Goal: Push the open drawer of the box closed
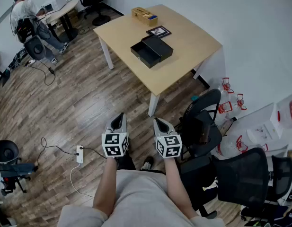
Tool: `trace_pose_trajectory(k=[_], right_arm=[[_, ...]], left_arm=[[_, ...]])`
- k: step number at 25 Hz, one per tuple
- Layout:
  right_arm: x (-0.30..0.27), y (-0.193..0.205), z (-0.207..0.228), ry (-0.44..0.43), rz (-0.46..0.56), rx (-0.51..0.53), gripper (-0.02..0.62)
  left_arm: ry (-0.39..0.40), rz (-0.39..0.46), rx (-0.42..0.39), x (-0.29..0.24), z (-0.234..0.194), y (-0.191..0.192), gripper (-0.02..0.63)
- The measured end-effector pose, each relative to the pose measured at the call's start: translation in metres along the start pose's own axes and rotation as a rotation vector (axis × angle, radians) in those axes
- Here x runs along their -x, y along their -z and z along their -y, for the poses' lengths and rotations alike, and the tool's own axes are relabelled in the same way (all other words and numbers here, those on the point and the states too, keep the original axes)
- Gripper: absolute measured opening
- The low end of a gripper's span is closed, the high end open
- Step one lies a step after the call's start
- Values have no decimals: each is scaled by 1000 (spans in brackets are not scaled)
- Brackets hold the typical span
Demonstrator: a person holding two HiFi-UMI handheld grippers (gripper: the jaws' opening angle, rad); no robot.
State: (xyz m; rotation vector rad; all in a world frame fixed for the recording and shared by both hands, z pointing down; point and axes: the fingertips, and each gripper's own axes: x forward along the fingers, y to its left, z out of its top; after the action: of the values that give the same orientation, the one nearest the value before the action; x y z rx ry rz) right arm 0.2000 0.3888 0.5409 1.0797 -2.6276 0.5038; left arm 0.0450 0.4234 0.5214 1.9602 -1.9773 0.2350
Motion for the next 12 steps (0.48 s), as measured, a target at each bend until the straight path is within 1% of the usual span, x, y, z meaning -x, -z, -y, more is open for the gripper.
trace_pose_trajectory(k=[7, 9, 12], right_arm=[[-45, -13, 1, 14, 0, -12, 2], [-58, -21, -1, 9, 13, -19, 2], [-76, -36, -6, -6, 29, -31, 2]], left_arm=[[23, -2, -9, -38, -30, -19, 52], [36, -6, -12, -52, -41, -25, 52], [49, -5, 3, -76, -62, -39, 52]])
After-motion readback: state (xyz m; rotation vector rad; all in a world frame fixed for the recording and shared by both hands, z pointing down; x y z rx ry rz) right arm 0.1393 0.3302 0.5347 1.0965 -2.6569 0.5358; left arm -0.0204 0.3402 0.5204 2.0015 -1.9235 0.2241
